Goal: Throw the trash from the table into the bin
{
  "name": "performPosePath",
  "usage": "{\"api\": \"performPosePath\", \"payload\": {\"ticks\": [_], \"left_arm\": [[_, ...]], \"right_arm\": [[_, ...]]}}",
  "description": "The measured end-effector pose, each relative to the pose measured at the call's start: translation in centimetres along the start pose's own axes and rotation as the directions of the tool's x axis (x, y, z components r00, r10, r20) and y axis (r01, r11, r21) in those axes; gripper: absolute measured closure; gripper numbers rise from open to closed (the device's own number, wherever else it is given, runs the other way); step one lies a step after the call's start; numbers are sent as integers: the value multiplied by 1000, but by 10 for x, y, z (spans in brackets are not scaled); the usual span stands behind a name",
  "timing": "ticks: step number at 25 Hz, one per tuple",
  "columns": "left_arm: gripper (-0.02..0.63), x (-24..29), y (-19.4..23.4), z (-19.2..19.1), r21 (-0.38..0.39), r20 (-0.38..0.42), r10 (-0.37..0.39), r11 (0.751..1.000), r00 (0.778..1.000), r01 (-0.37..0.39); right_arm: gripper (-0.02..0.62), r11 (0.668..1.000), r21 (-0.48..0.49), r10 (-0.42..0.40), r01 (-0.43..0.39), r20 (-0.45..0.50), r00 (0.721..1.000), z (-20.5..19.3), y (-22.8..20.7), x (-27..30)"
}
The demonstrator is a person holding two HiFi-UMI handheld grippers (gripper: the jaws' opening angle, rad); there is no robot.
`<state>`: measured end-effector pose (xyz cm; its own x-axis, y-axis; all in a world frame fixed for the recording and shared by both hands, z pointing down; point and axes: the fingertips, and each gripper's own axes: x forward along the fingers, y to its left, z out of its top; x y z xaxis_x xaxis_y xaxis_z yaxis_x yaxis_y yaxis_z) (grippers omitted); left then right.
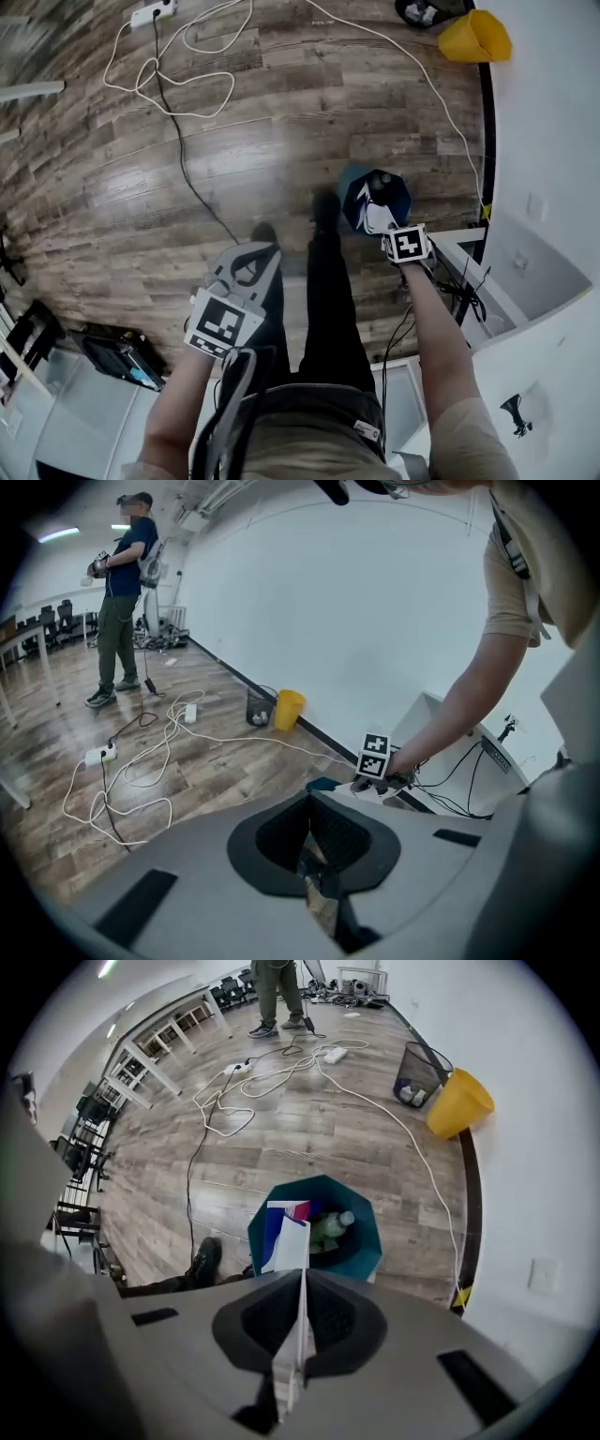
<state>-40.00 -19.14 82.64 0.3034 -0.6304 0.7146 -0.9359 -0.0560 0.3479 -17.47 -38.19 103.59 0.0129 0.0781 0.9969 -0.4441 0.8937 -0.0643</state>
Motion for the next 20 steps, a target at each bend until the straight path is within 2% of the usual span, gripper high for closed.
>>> {"api": "performPosePath", "payload": {"ticks": [4,10,12,13,15,16,20], "left_arm": [[592,-2,17,22,19,52,18,1000,998,-19],[592,2,26,-8,-49,60,14,999,998,-11],[592,2,27,-17,-62,56,9,998,998,-5],[592,2,28,-21,-69,53,10,998,999,-6],[592,2,30,-30,-83,49,12,996,999,-8],[592,2,31,-34,-89,47,12,996,999,-8],[592,-6,34,-38,-83,52,19,996,998,-14]], "right_arm": [[577,999,-34,-21,20,-27,999,8,6,20],[577,991,-121,-64,65,10,998,24,7,46],[575,988,-148,-54,53,-5,999,25,8,54],[565,988,-145,-48,44,-22,999,23,9,57],[424,993,-116,-38,32,-49,998,20,11,64],[391,995,-100,-32,27,-57,998,18,12,66],[391,996,-86,-39,35,-44,998,18,20,61]]}}
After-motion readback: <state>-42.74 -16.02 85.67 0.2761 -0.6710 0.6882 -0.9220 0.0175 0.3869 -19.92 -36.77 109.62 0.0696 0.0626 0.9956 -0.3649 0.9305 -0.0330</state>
